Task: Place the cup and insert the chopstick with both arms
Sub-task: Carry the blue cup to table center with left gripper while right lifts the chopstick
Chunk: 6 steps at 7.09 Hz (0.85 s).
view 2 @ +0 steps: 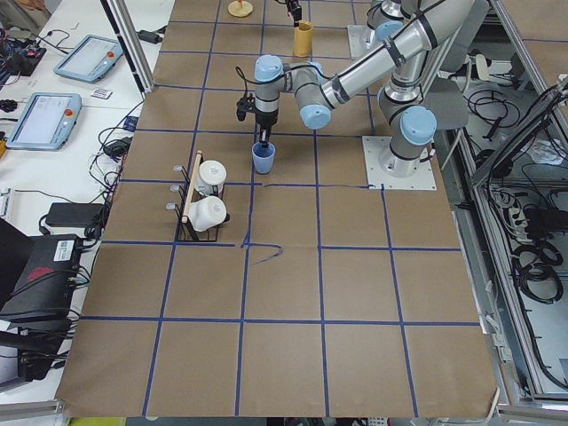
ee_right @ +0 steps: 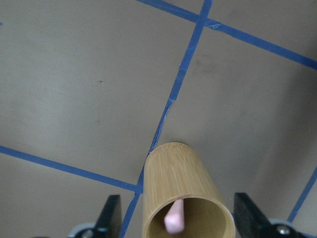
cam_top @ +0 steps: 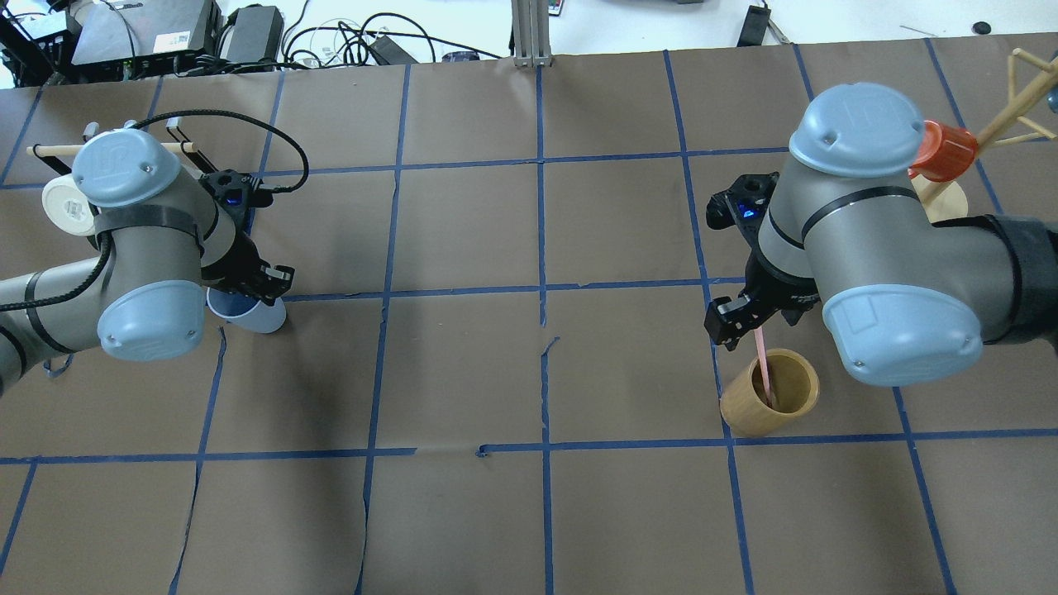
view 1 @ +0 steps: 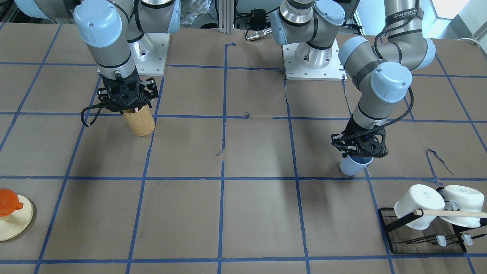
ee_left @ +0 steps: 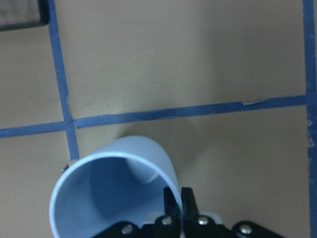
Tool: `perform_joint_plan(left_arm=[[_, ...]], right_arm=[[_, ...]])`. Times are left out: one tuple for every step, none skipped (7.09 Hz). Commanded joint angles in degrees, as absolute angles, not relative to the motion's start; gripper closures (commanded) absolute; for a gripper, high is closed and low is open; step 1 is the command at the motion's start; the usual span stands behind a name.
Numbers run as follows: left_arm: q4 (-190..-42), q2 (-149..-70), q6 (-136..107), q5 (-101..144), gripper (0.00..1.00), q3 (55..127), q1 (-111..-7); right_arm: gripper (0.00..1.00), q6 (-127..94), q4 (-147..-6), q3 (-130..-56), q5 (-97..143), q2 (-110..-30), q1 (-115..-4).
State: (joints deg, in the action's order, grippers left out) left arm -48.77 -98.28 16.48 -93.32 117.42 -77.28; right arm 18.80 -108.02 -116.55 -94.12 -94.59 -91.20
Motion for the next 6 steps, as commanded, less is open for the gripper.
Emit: perform_joint_plan(left_arm=[[-53.1,-99.1,3.5,-92.2,1.0,111.8,-81.6],[-53.3,-100.1,-0.3,-91.4,1.0,109.5,-87.7],[-53.3,-101.8,-6.4,-91.0,1.0,106.3,-92.7],[-52.9,-104.6,-10.2,-86.4,1.0,101.6,-96.0],[-53.4,-108.1,-12.6,-85.5,1.0,96.0,-98.2],[-53.7,-112.4,-13.4,-85.4,1.0,90.8,-101.8]], right_arm=[[0.37,19.6,-107.9,-116.5,-94.3,-94.4,-91.1],[0.39,19.4,-108.0,-115.9,-94.0,-94.3,-91.1],[0.46,19.1,-107.8,-114.9,-93.7,-94.1,-91.1],[0.71,19.2,-107.7,-114.6,-93.6,-94.2,-91.1],[0.77,19.2,-107.7,-114.5,-93.6,-94.2,-91.1],[0.82,19.3,-107.6,-114.4,-93.6,-94.3,-91.1]])
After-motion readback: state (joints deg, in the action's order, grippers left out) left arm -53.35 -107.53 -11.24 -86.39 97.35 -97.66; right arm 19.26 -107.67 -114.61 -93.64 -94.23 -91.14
